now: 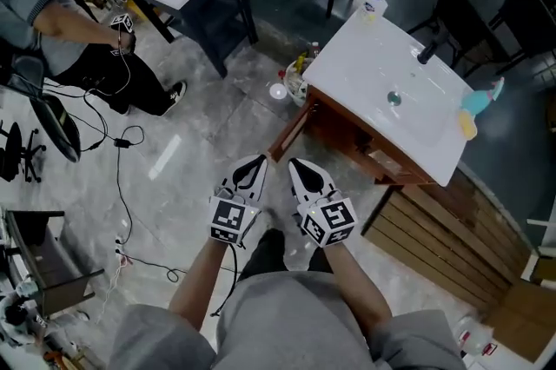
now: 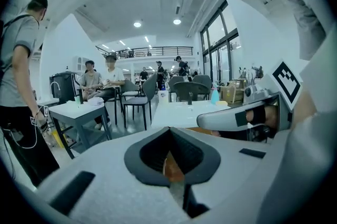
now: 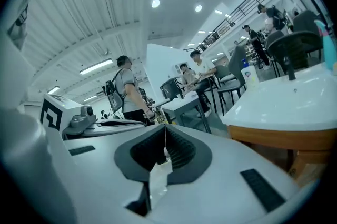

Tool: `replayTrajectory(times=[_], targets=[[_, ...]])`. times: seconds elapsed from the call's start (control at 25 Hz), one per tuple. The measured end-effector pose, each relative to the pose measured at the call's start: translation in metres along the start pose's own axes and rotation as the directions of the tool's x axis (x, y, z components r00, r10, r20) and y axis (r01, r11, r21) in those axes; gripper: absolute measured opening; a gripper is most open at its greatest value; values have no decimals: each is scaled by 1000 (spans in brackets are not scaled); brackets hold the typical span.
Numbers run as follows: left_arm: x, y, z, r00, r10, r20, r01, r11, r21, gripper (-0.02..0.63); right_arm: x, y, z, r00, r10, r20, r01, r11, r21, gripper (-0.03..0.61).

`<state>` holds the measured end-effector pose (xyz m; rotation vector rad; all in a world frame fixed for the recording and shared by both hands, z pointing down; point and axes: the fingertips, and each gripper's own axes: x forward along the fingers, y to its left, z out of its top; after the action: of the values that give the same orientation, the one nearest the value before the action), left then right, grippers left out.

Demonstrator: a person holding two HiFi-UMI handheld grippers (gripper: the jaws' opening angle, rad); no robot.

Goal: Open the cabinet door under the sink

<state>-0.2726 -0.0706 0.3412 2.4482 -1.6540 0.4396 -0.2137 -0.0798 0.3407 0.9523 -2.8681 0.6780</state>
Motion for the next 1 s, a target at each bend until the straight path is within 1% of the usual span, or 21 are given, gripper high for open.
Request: replayTrajectory(times=[0.12, 0.32, 0.48, 0.72, 0.84, 1.0], targets=[[-10, -5, 28, 999, 28, 39, -27, 999, -16, 8, -14, 6, 29, 999, -1, 39, 2, 999, -32, 11], [-22, -14, 75, 991, 53, 122, -56, 998, 19, 8, -35, 8, 69, 994, -26, 109, 33, 998, -60, 11], [-26, -22, 102, 982, 65, 176, -69, 998, 17, 8, -45, 8, 91, 989, -29, 144, 40, 996, -78, 9], [-29, -28, 123, 970, 80, 230, -86, 996, 14, 8, -48, 10, 110, 984, -25, 178, 50, 989, -139, 9], [-27, -26, 129, 965, 91, 245, -94, 996, -2, 8, -49, 8, 118, 980, -23, 195, 52, 988, -146, 9], [-24, -27, 136, 962, 92, 257, -94, 996, -4, 8, -51, 7, 123, 978, -19, 207, 52, 986, -157, 9]])
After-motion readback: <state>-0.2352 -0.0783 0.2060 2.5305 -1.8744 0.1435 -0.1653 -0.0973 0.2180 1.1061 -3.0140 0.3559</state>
